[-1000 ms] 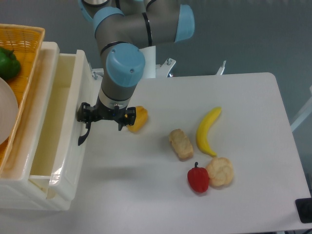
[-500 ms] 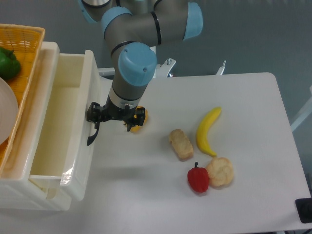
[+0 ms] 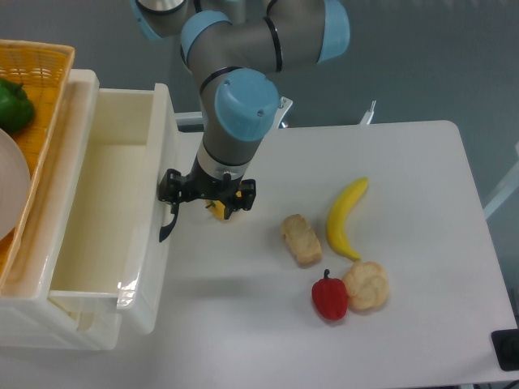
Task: Slide open the top white drawer
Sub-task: 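Pull the handle away from the cabinet, sliding the drawer out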
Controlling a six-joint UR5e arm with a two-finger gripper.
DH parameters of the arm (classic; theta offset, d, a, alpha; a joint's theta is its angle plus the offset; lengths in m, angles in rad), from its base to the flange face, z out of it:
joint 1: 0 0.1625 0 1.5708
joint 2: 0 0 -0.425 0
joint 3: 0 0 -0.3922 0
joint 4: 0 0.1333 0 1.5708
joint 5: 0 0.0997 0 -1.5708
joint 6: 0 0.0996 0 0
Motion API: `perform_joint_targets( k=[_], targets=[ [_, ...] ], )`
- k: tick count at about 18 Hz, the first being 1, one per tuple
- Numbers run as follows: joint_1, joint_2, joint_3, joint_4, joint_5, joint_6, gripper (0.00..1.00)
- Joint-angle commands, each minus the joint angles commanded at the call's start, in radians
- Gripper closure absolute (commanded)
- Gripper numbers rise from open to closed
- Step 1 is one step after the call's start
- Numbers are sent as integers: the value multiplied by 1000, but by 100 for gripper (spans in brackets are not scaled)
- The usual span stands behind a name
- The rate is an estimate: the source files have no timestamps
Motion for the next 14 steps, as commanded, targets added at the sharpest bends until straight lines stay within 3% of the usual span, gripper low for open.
perform_joint_targets(
  k=[14],
  targets=[
    [34, -3, 0, -3, 17, 57, 0]
  ],
)
